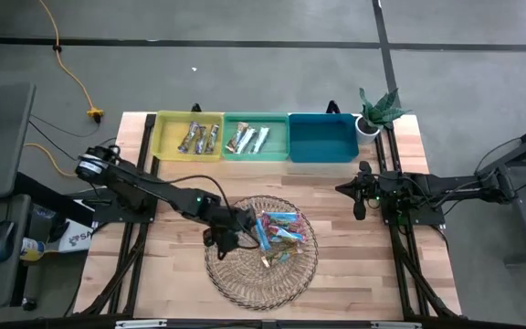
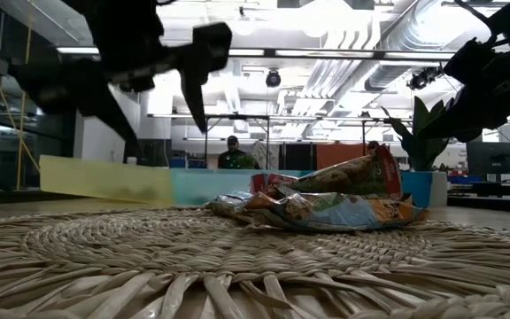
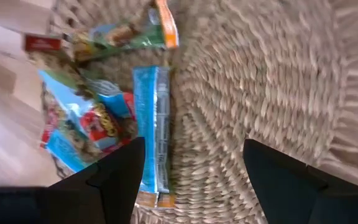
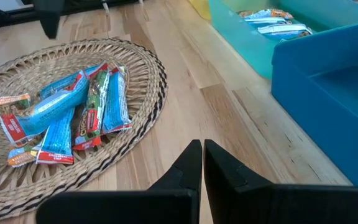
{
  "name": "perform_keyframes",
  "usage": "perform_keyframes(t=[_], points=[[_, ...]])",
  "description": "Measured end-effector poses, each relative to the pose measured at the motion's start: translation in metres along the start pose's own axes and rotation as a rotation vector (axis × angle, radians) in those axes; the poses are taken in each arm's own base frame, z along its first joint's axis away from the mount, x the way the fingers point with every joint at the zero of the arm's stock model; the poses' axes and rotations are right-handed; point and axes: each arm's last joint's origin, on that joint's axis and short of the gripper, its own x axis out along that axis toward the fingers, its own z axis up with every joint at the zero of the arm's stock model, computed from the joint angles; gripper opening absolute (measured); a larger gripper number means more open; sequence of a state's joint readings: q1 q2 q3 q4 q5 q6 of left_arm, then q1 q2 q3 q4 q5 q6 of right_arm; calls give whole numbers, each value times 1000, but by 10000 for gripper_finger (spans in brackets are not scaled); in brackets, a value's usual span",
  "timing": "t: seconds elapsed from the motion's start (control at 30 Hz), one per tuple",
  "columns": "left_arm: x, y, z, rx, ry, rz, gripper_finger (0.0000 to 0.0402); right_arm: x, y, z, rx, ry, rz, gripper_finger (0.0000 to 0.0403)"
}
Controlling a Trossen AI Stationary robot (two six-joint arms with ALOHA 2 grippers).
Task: Pick and place Granola Bars by type
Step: Put the yellow granola bar into the green bin
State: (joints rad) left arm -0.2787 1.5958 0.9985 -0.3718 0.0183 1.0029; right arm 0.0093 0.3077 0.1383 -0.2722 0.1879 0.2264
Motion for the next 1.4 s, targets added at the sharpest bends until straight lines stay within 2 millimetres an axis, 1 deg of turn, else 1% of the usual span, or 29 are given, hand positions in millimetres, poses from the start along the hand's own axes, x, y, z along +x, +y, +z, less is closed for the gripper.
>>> perform_keyframes(t=[0.2, 0.37, 0.53, 0.7, 0.8, 0.87, 1.13, 1.37, 1.4], points=[[18, 6, -4, -6, 23, -4, 268, 0, 0, 0, 0, 0, 0, 0], [25, 23, -2, -20, 23, 8, 268, 0, 0, 0, 0, 0, 0, 0], [31, 41, -7, -54, 19, -49, 268, 0, 0, 0, 0, -1, 1, 0], [35, 45, -14, -88, 47, -167, 268, 0, 0, 0, 0, 0, 0, 0], [40, 41, -16, -93, 68, -235, 268, 0, 0, 0, 0, 0, 0, 0], [45, 40, -16, -86, 79, -234, 268, 0, 0, 0, 0, 0, 0, 0], [49, 49, -12, -68, 36, -134, 268, 0, 0, 0, 0, -1, 0, 0], [48, 49, -11, -56, 20, -141, 268, 0, 0, 0, 0, 0, 0, 0], [51, 50, -11, -52, 18, -138, 268, 0, 0, 0, 0, 0, 0, 0]])
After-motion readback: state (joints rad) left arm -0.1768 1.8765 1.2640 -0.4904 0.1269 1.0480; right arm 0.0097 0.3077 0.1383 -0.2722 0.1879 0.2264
